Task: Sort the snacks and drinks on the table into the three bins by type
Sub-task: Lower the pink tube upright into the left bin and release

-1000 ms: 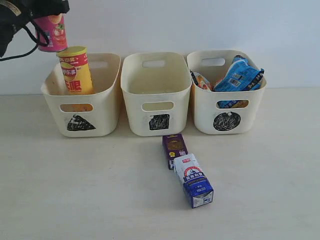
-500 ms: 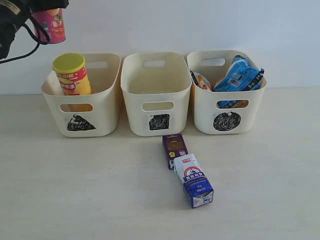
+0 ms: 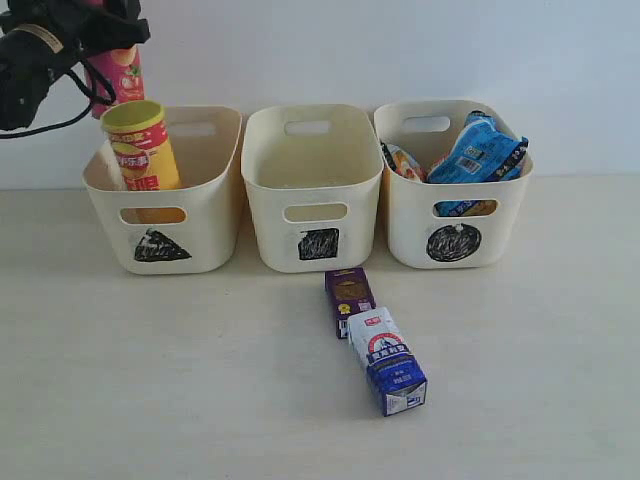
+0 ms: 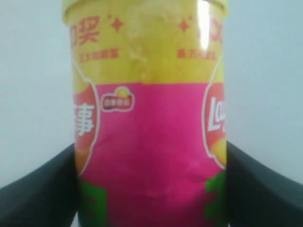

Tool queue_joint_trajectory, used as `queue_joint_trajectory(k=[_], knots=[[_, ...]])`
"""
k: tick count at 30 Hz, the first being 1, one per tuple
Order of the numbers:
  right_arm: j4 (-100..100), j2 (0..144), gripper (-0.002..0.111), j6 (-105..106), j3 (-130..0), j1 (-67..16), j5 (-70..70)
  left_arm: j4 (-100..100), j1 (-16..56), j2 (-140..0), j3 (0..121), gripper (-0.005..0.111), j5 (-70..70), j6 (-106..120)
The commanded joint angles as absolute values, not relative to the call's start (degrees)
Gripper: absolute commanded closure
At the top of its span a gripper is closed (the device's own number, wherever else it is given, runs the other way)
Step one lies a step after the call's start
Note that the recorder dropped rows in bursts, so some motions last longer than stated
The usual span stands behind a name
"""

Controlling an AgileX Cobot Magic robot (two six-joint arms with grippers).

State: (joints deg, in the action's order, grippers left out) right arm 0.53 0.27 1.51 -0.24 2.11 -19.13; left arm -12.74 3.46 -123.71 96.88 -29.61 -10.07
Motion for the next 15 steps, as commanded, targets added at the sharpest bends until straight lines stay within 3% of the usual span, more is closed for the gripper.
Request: queue_joint_trajectory(k=[1,15], knots=[[0.5,0.0,0.108,1.6,0.0,2.3,-18.9,-14.6,3.4,-126.4,99.4,0.103,-31.8,-11.5],[0.5,0.0,0.108,1.4,0.0,2.3,-18.9,-16.7,4.7,-130.8,100.2,0.103,-34.2,-15.6]])
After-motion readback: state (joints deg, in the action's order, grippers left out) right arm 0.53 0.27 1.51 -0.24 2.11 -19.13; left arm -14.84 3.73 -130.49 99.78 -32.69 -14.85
